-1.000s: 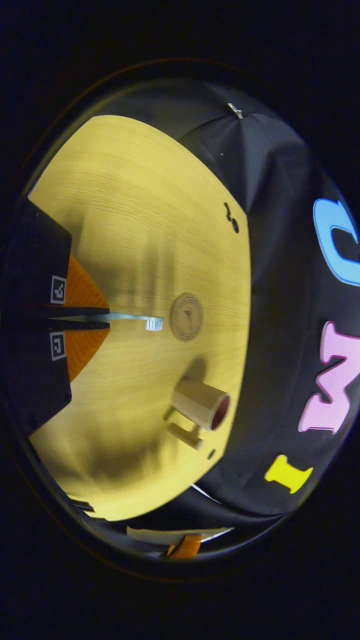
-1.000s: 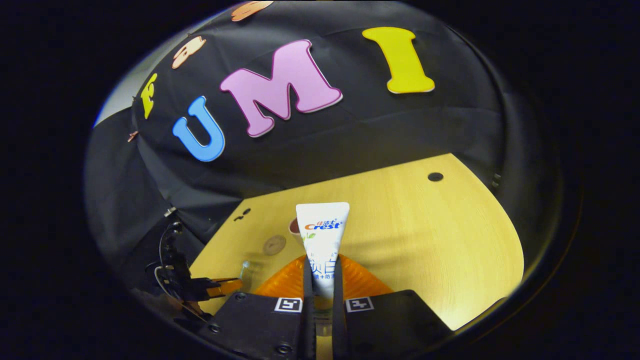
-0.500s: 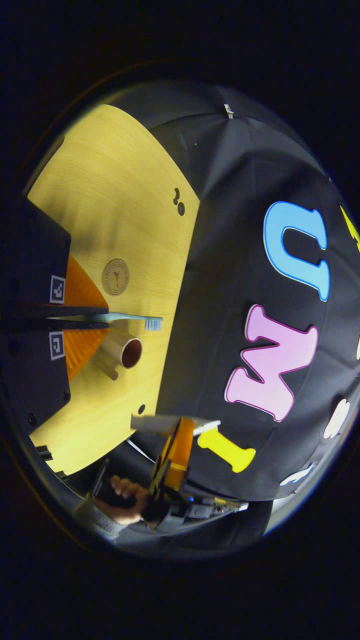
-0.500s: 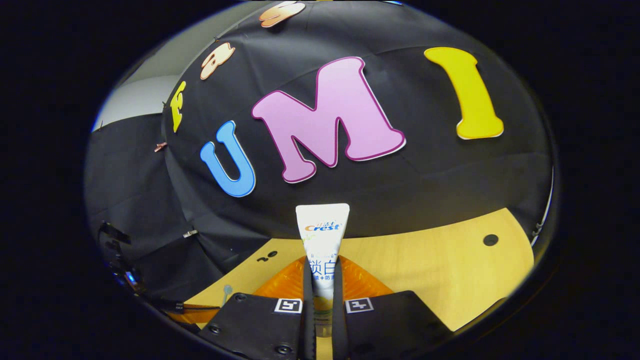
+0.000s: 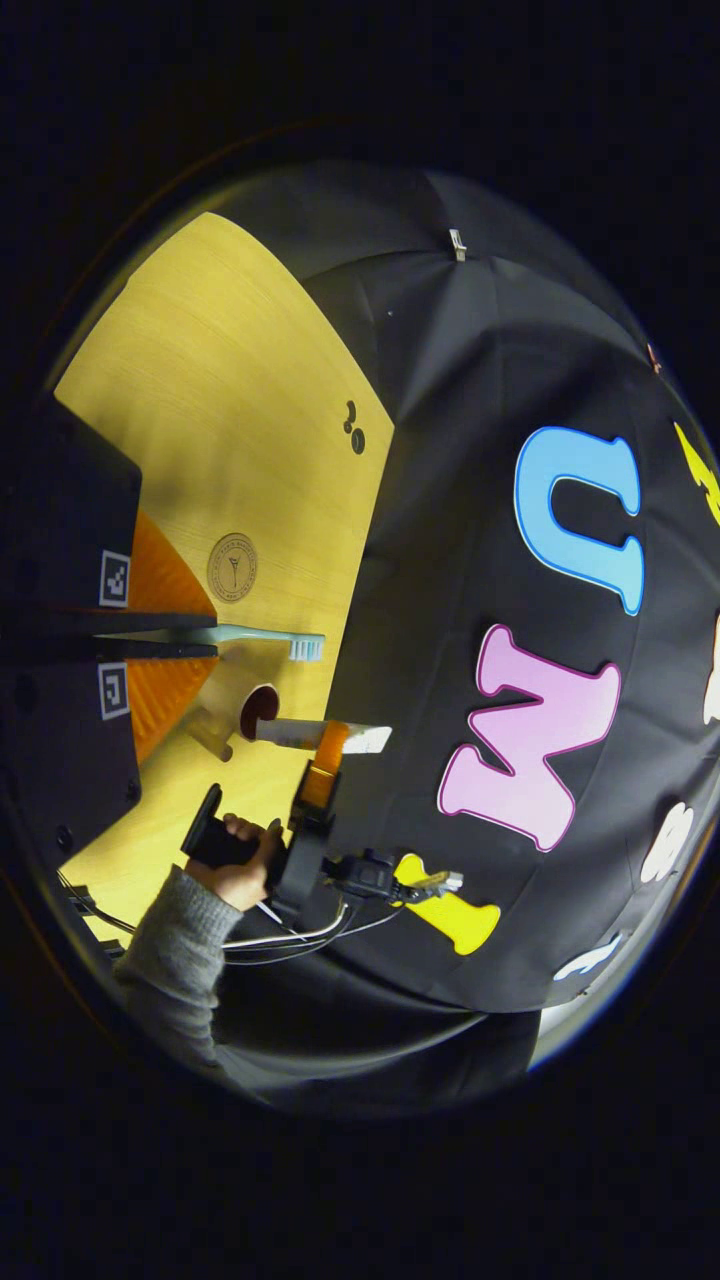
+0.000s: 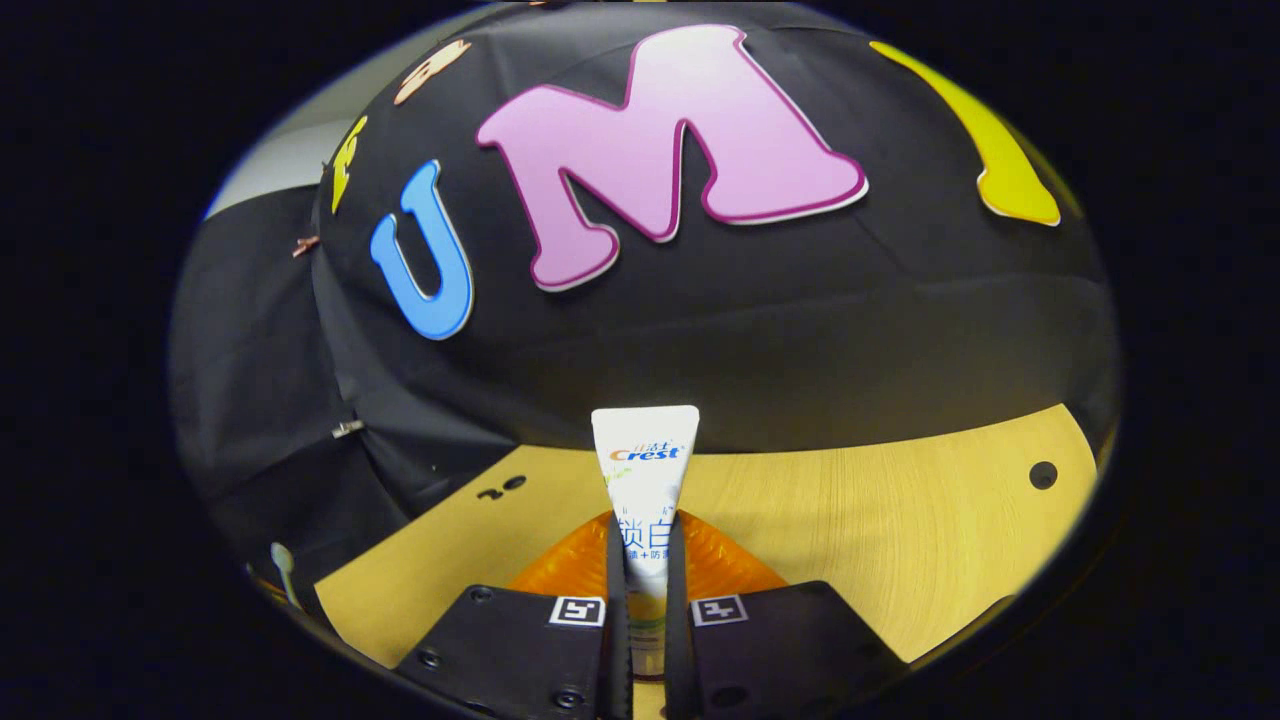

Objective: Put the toothbrush and toothpaste on the desktop into the cup, then pick up the cup and place it on the coaster on the desktop.

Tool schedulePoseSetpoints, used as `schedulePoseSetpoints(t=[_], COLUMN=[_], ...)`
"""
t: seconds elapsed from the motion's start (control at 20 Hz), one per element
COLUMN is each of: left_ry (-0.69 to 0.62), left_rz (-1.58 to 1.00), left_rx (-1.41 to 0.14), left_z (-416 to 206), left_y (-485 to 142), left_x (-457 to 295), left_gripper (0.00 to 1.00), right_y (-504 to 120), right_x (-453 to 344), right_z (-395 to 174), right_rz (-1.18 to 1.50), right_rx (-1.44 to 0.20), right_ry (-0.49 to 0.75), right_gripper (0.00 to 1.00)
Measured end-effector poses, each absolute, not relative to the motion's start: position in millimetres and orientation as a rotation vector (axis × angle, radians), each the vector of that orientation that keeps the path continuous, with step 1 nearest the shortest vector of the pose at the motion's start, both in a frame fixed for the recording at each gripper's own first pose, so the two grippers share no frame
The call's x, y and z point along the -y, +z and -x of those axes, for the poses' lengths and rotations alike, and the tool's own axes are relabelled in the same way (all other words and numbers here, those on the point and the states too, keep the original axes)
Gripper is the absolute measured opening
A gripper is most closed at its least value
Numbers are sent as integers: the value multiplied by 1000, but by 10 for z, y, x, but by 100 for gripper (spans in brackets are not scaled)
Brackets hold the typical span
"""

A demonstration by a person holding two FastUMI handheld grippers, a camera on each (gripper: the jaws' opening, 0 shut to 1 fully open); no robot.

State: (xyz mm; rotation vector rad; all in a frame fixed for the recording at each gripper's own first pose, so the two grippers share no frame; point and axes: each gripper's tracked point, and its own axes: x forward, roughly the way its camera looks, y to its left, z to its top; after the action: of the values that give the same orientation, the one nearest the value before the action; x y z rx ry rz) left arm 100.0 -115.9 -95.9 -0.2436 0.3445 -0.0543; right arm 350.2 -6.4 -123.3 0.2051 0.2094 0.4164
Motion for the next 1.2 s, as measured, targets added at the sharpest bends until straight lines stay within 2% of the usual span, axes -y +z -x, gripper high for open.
schedulePoseSetpoints(t=[0.3, 0.5, 0.6, 0.65, 0.7, 0.75, 0.8, 0.85, 0.95, 1.05, 1.1, 1.15, 1.2], left_ry=[-21, -20, -28, -34, -41, -47, -53, -59, -73, -82, -82, -73, -61], left_rz=[236, 235, 238, 246, 257, 271, 286, 301, 343, 401, 431, 461, 488], left_rx=[-340, -316, -299, -288, -275, -257, -232, -205, -140, -66, -32, 5, 38], left_z=[-1054, -1123, -1184, -1233, -1291, -1355, -1434, -1533, -1724, -1927, -2032, -2148, -2265], left_y=[-993, -947, -917, -891, -847, -800, -730, -657, -482, -314, -246, -183, -128], left_x=[1138, 1205, 1252, 1286, 1320, 1361, 1399, 1432, 1536, 1610, 1633, 1651, 1650], left_gripper=[6, 6, 6, 6, 6, 6, 2, 6, 6, 6, 6, 6, 6], right_y=[-1642, -1790, -1737, -1674, -1614, -1549, -1509, -1473, -1449, -1470, -1475, -1491, -1521], right_x=[19, 34, 59, 96, 142, 213, 290, 369, 576, 781, 864, 934, 1010], right_z=[-3452, -3349, -3344, -3318, -3307, -3281, -3231, -3185, -3043, -2883, -2796, -2702, -2621], right_rz=[-166, -133, -149, -170, -195, -222, -248, -272, -302, -315, -328, -340, -352], right_rx=[-241, -284, -276, -274, -273, -273, -274, -276, -286, -300, -306, -311, -316], right_ry=[420, 424, 417, 408, 394, 380, 368, 355, 321, 283, 271, 257, 243], right_gripper=[17, 29, 44, 47, 38, 51, 54, 59, 66, 67, 58, 68, 68])
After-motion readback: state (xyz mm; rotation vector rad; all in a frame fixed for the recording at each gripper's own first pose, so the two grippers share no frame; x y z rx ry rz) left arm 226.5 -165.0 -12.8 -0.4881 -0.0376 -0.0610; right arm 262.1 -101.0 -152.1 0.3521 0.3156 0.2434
